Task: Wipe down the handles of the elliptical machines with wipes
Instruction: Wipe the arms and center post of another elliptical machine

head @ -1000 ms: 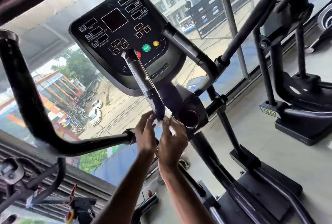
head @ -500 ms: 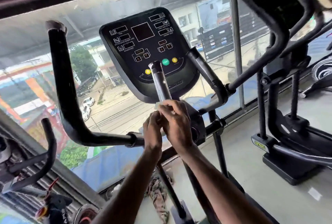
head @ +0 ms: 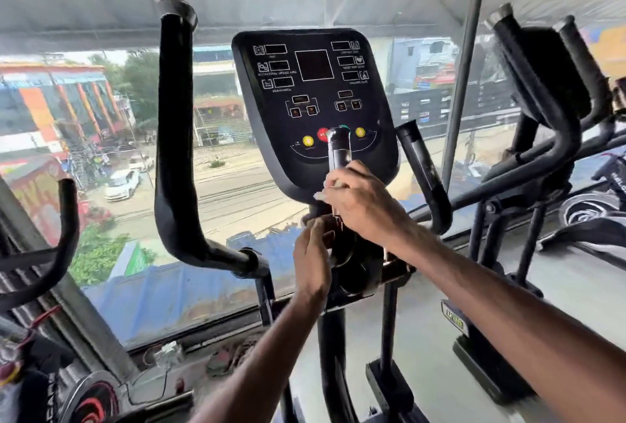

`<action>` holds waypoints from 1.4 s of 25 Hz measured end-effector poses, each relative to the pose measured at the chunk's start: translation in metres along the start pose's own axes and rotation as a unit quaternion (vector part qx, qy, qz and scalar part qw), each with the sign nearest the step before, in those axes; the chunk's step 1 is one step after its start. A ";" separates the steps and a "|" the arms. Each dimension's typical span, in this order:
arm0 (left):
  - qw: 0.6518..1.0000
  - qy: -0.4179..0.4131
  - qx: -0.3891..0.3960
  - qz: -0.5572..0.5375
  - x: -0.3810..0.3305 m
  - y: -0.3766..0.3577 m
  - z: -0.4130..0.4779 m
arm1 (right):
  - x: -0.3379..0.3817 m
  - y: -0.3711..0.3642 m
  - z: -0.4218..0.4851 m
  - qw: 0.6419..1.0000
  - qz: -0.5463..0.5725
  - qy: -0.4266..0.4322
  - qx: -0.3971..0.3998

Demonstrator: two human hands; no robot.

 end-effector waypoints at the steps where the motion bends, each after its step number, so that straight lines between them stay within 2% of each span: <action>1: 1.000 -0.013 -0.005 0.014 0.002 -0.001 0.003 | -0.005 -0.001 0.012 0.999 -0.029 0.017 0.022; 4: 0.999 -0.016 -0.001 0.043 0.005 0.000 0.008 | -0.022 0.011 0.049 0.995 -0.102 0.002 0.007; 6: 0.999 -0.006 0.010 0.033 0.004 -0.001 0.007 | -0.024 0.012 0.062 0.985 -0.152 0.062 0.043; 8: 1.000 -0.002 0.012 0.013 -0.003 -0.001 0.002 | -0.028 0.013 0.066 0.959 -0.220 0.143 0.107; 10: 1.000 -0.001 0.011 0.007 -0.006 -0.002 0.001 | -0.032 0.021 0.074 0.969 -0.202 0.113 0.084; 13: 1.000 -0.014 0.008 0.015 -0.006 -0.001 0.006 | -0.029 0.019 0.070 0.966 -0.174 0.158 0.111; 16: 0.999 -0.020 0.018 0.032 -0.008 -0.005 0.013 | -0.026 0.020 0.065 0.978 -0.134 0.125 0.094; 19: 0.999 -0.027 0.028 0.037 -0.008 -0.007 0.017 | -0.017 0.016 0.052 0.946 -0.171 0.222 0.163; 20: 0.999 -0.026 0.030 0.037 -0.006 -0.007 0.020 | -0.017 0.017 0.053 0.944 -0.186 0.218 0.164; 24: 0.999 -0.006 0.037 0.038 -0.006 -0.007 0.025 | -0.035 0.024 0.073 0.982 -0.172 0.050 0.052; 25: 0.998 -0.006 0.039 0.040 -0.008 -0.007 0.027 | -0.036 0.022 0.075 0.980 -0.178 0.064 0.057; 27: 0.998 -0.018 0.041 0.036 -0.011 -0.007 0.030 | -0.035 0.016 0.075 0.957 -0.212 0.158 0.115; 28: 0.998 -0.026 0.040 0.036 -0.013 -0.008 0.032 | -0.037 0.014 0.075 0.954 -0.212 0.169 0.128; 29: 0.998 -0.029 0.039 0.039 -0.015 -0.009 0.034 | -0.039 0.016 0.075 0.965 -0.199 0.135 0.109; 32: 0.997 -0.037 0.041 0.046 -0.019 -0.010 0.038 | -0.045 0.020 0.071 0.991 -0.116 -0.040 -0.045; 34: 0.997 -0.043 0.039 0.045 -0.020 -0.009 0.039 | -0.040 0.017 0.058 0.979 -0.014 -0.144 -0.145; 35: 0.997 -0.045 0.038 0.041 -0.020 -0.009 0.039 | -0.039 0.013 0.050 0.961 0.040 -0.200 -0.186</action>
Point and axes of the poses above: each hand's wrist, its own z-axis towards the middle knuckle, its own y-axis out of the back of the hand, x = y × z, the point moved 2 cm from there along z, towards the middle knuckle, and after that the axes turned 6 degrees about -y, right-handed, at the moved point
